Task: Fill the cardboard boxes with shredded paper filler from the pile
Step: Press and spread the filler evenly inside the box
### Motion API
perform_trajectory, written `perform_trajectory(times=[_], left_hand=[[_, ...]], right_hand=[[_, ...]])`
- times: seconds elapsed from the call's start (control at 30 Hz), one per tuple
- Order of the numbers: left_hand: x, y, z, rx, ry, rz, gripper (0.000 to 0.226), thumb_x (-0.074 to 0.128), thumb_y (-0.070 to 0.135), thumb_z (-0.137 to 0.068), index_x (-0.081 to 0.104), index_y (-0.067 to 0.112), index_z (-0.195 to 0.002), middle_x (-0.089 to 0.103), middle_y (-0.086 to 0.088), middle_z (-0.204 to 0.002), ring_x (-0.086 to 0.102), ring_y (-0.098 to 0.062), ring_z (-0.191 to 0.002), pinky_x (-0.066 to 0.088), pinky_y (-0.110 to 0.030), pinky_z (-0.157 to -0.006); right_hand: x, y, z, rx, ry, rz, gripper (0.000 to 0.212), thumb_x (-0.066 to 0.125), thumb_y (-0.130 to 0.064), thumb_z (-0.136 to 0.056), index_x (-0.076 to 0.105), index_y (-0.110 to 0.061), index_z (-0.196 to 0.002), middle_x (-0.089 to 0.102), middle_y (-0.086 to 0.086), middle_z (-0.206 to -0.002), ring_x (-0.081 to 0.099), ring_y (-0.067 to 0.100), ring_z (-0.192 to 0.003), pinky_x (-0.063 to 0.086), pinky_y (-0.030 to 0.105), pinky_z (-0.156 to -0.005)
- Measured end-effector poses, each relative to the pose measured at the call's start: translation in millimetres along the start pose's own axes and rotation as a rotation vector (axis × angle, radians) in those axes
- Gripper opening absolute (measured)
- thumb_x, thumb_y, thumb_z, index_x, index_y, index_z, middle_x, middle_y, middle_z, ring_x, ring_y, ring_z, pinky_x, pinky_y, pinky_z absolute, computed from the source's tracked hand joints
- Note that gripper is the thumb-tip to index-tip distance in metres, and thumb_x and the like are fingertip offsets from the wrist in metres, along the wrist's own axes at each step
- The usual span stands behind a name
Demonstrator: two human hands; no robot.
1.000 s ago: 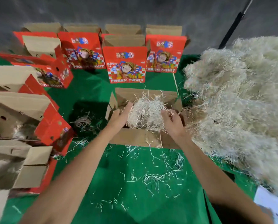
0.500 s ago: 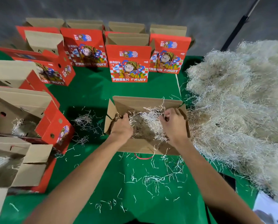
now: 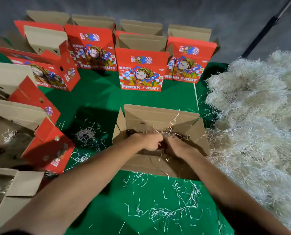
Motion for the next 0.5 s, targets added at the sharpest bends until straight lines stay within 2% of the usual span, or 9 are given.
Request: perform_trajectory(times=[0.07, 0.17, 0.23, 0.3, 0.33, 0.43, 0.5], left_hand=[[13, -6, -11, -0.013, -0.071, 0.005, 0.019, 0.046, 0.000, -0.093, 0.054, 0.017, -0.097, 0.052, -0.001, -0.080, 0.049, -0.014, -0.065, 0.034, -0.029, -0.053], [35, -12, -25, -0.046, -0.122, -0.048, 0.023, 0.046, -0.006, -0.090, 0.052, 0.013, -0.103, 0.058, -0.009, -0.097, 0.051, -0.020, -0.077, 0.041, -0.032, -0.068], [50, -20, -33, -0.087, -0.123, -0.049, 0.020, 0.041, -0.006, -0.093, 0.051, 0.007, -0.104, 0.058, -0.016, -0.118, 0.055, -0.025, -0.097, 0.043, -0.036, -0.081], [62, -27, -40, -0.121, -0.119, -0.045, 0.032, 0.035, -0.001, -0.100, 0.052, 0.002, -0.128, 0.050, -0.018, -0.140, 0.051, -0.029, -0.124, 0.041, -0.038, -0.104], [68, -31, -44, -0.137, -0.127, -0.067, 0.036, 0.036, 0.000, -0.101, 0.049, 0.003, -0.135, 0.046, -0.018, -0.145, 0.048, -0.030, -0.129, 0.038, -0.039, -0.110], [77, -42, -49, -0.212, -0.191, -0.177, 0.037, 0.045, -0.001, -0.097, 0.051, 0.005, -0.133, 0.039, -0.018, -0.152, 0.039, -0.032, -0.139, 0.032, -0.045, -0.117], [75, -56, -44, -0.303, -0.229, -0.257, 0.037, 0.051, 0.003, -0.095, 0.053, 0.006, -0.132, 0.032, -0.019, -0.156, 0.028, -0.037, -0.144, 0.029, -0.051, -0.117]], right_hand=[[7, 5, -16, -0.060, -0.034, 0.050, 0.033, 0.063, -0.019, -0.088, 0.062, -0.017, -0.120, 0.065, 0.011, -0.120, 0.061, 0.027, -0.111, 0.048, 0.035, -0.096], [24, 11, -32, -0.077, -0.093, 0.073, 0.035, 0.063, -0.018, -0.088, 0.062, -0.014, -0.123, 0.064, 0.013, -0.126, 0.058, 0.029, -0.117, 0.043, 0.030, -0.096], [39, 17, -39, -0.065, -0.182, 0.110, 0.041, 0.059, -0.018, -0.091, 0.056, -0.013, -0.131, 0.061, 0.015, -0.131, 0.058, 0.032, -0.119, 0.043, 0.030, -0.092], [52, 21, -46, -0.057, -0.213, 0.198, 0.056, 0.058, -0.021, -0.092, 0.042, -0.016, -0.145, 0.053, 0.017, -0.139, 0.055, 0.036, -0.122, 0.045, 0.038, -0.097], [56, 22, -48, -0.058, -0.219, 0.257, 0.063, 0.059, -0.021, -0.091, 0.035, -0.018, -0.149, 0.049, 0.018, -0.140, 0.054, 0.038, -0.123, 0.047, 0.043, -0.097], [58, 24, -55, -0.045, -0.242, 0.302, 0.075, 0.063, -0.016, -0.086, 0.026, -0.023, -0.150, 0.043, 0.017, -0.141, 0.057, 0.041, -0.118, 0.053, 0.050, -0.089], [56, 25, -57, -0.056, -0.254, 0.353, 0.075, 0.065, -0.019, -0.085, 0.026, -0.021, -0.150, 0.039, 0.016, -0.146, 0.055, 0.039, -0.122, 0.052, 0.051, -0.092]])
Point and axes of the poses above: each hand's wrist, its own z-axis away from the middle knuckle, its own x-axis out of the palm, y = z × x, the point moved 5 cm from there along -z, towards the middle knuckle
